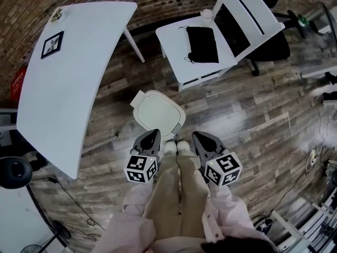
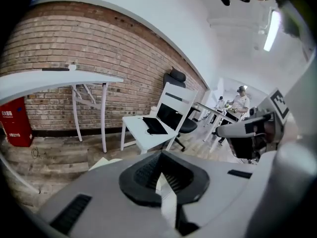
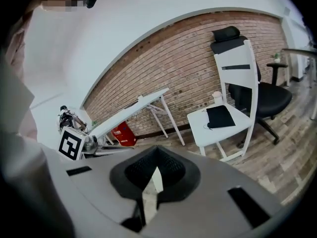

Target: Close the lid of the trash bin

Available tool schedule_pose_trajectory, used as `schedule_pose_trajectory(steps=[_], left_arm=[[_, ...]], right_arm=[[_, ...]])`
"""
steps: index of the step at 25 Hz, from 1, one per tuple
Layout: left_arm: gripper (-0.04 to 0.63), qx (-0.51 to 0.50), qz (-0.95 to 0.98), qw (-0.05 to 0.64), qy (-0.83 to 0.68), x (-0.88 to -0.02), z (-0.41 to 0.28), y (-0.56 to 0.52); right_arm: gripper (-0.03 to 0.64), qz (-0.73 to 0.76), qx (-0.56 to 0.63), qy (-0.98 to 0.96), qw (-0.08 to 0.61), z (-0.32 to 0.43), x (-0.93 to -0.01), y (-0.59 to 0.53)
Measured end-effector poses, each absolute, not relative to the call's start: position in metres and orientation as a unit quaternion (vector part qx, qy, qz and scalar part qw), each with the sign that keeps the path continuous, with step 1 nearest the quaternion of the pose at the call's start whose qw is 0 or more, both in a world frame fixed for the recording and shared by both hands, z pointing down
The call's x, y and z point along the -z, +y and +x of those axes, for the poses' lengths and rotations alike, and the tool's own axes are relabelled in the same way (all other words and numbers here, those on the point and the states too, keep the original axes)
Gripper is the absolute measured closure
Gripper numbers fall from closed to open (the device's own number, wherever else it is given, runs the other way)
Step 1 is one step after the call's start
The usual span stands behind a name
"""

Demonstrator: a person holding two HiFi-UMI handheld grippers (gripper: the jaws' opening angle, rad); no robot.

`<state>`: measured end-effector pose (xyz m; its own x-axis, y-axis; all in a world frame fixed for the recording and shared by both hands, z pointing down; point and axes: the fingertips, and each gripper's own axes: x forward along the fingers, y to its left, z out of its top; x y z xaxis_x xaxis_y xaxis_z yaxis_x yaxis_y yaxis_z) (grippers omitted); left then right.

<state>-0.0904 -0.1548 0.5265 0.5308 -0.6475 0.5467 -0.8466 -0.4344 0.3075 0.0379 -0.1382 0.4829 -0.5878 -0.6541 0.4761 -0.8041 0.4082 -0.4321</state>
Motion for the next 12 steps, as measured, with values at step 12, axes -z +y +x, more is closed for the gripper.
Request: schedule_pose_trajectory(steps=[12], left_arm=[[0.601, -0.131, 0.838, 0.216, -0.483, -0.408, -0.105, -0.144]], right_arm=[[0.614, 0.407, -0.268, -0.868, 0.093, 0.036, -0.400, -0.131]])
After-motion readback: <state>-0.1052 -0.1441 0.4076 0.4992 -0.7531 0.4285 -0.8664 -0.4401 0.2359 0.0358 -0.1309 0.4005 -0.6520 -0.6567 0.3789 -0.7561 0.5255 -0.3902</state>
